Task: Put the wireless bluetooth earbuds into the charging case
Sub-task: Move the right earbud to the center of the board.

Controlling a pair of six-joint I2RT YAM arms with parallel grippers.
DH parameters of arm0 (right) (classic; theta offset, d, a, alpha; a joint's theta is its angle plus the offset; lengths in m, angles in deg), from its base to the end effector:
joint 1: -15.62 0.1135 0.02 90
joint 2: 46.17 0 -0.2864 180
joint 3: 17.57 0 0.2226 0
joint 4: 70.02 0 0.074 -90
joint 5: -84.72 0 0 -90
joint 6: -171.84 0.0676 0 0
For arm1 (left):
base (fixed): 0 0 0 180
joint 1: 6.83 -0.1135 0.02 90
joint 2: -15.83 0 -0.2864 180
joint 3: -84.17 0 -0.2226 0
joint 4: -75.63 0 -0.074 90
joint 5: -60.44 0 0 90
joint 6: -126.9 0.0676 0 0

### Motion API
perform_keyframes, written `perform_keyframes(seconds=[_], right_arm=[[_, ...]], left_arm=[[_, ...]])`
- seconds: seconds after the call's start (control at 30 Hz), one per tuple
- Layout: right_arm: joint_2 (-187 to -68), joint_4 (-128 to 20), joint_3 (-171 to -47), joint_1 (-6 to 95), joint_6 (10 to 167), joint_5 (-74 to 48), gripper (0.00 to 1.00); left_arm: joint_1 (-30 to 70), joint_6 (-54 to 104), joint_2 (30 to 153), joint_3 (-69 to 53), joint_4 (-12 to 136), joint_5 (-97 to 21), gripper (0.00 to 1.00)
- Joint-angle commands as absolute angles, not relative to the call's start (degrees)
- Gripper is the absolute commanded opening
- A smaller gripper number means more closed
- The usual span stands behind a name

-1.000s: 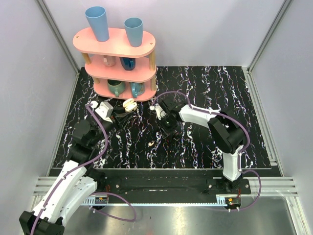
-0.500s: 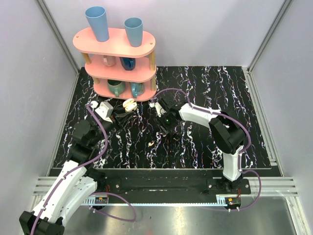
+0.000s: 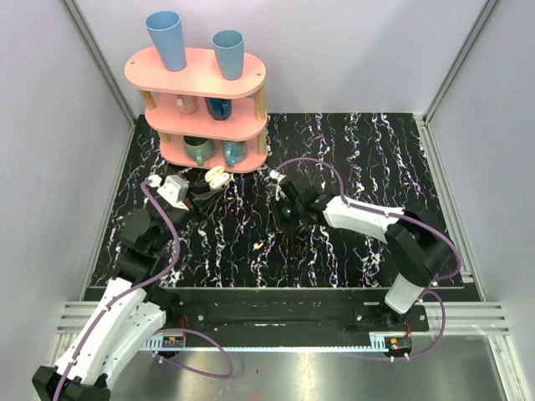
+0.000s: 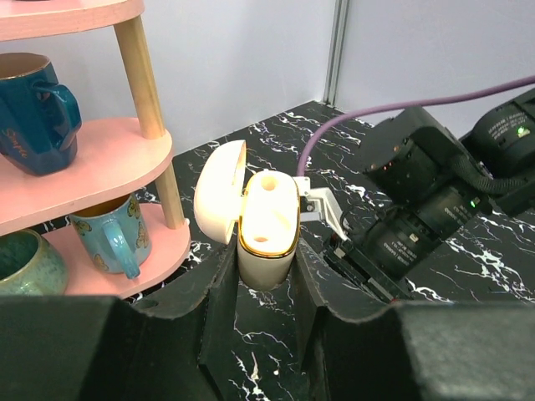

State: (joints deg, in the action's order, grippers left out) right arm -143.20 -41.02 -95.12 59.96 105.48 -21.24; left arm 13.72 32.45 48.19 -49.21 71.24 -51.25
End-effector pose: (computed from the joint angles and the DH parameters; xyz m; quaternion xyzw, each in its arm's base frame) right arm 0.2424 0.2628 0.2194 -0.2148 0.9021 0.3039 0.2185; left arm 0.1117 -0.0685 0.3451 0.2311 0.6058 -0.2809 0.7076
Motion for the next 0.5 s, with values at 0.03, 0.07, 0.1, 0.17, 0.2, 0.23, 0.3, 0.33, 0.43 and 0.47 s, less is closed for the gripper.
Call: perform_keyframes(seconds=[0.03,0.07,0.1,0.17,0.2,0.23,0.3,0.33,0.43,0.47], right_arm=[[-144.34,-47.44,-92.45,60.80,116.55,-19.08,0.22],[-144.52,-47.36,-92.27,60.80,116.64,-18.55,0.22],[-144.61,-47.36,-92.10,60.80,116.90,-16.98,0.22],[-145.48,-46.83,-92.44,60.80,116.82,-15.92,0.22],[-146.27,-46.39,-92.88,60.80,116.38,-14.87,0.21],[-146.89,-45.95,-93.67,60.71,116.20,-14.42,0.21],[-148.20,-44.29,-94.64,60.71,115.77,-12.85,0.20],[-148.38,-43.58,-95.34,60.80,115.68,-12.23,0.18],[-147.95,-42.79,-94.91,60.80,115.32,-11.35,0.18],[-147.86,-42.70,-94.91,60.80,115.15,-10.99,0.18]], left_arm=[[13.38,32.06,48.61,-49.17,73.97,-49.68,0.00],[13.38,31.98,48.70,-49.17,73.97,-49.77,0.00],[13.38,32.06,48.70,-49.08,73.79,-49.77,0.00],[13.38,32.06,48.61,-49.17,73.79,-49.68,0.00],[13.38,32.06,48.52,-49.34,73.88,-49.68,0.00],[13.38,31.98,48.61,-49.34,73.88,-49.60,0.00],[13.38,32.06,48.61,-49.17,73.53,-49.68,0.00],[13.38,32.15,48.61,-49.17,73.35,-49.68,0.00],[13.38,32.07,48.35,-49.17,73.44,-49.42,0.00],[13.38,32.06,48.43,-49.34,73.61,-49.51,0.00]])
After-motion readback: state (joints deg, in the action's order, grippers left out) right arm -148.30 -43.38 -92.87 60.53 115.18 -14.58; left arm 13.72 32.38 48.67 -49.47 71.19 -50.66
